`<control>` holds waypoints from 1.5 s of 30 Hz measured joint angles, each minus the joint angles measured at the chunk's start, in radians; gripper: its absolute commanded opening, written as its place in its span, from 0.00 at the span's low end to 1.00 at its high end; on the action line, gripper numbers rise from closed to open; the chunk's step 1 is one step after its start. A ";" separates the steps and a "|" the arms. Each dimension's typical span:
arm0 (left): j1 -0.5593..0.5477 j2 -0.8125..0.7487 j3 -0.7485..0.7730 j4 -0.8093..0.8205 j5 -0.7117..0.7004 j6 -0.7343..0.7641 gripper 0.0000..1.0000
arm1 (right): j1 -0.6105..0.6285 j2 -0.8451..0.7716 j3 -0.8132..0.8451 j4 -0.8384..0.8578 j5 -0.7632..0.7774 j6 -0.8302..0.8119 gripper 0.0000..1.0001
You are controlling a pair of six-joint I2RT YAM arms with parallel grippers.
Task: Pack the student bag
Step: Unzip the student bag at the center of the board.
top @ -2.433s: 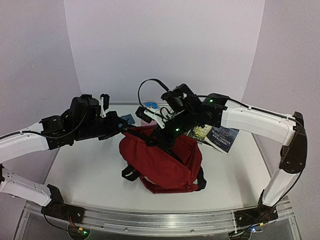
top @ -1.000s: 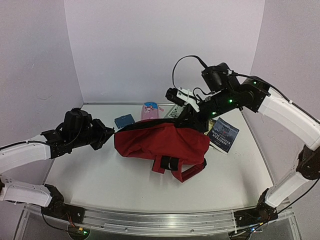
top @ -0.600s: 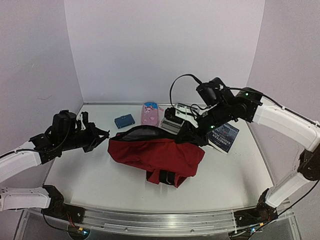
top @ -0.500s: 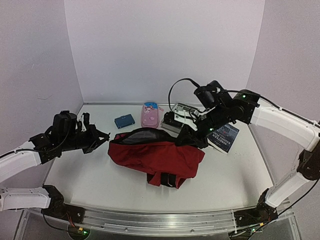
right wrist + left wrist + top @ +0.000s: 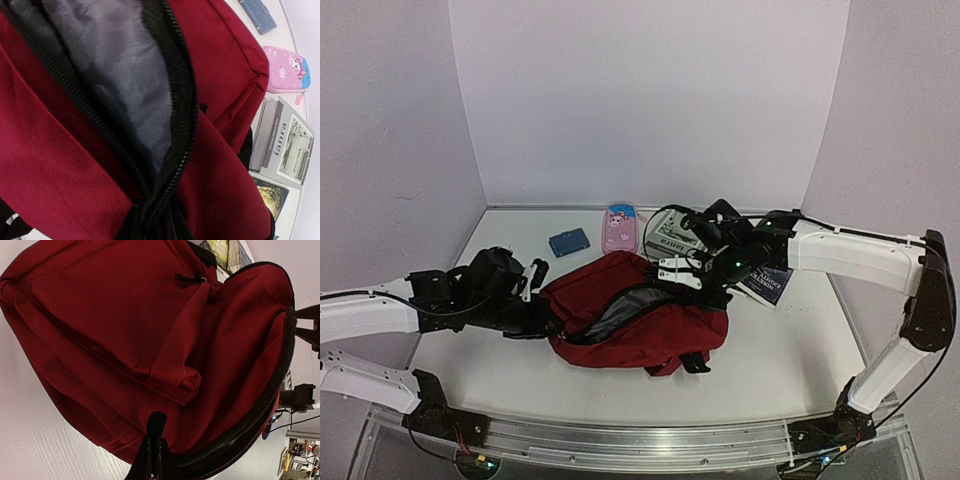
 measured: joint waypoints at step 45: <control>0.087 0.665 0.324 -0.053 -0.092 0.098 0.76 | -0.305 0.195 -0.110 0.011 -0.252 0.650 0.64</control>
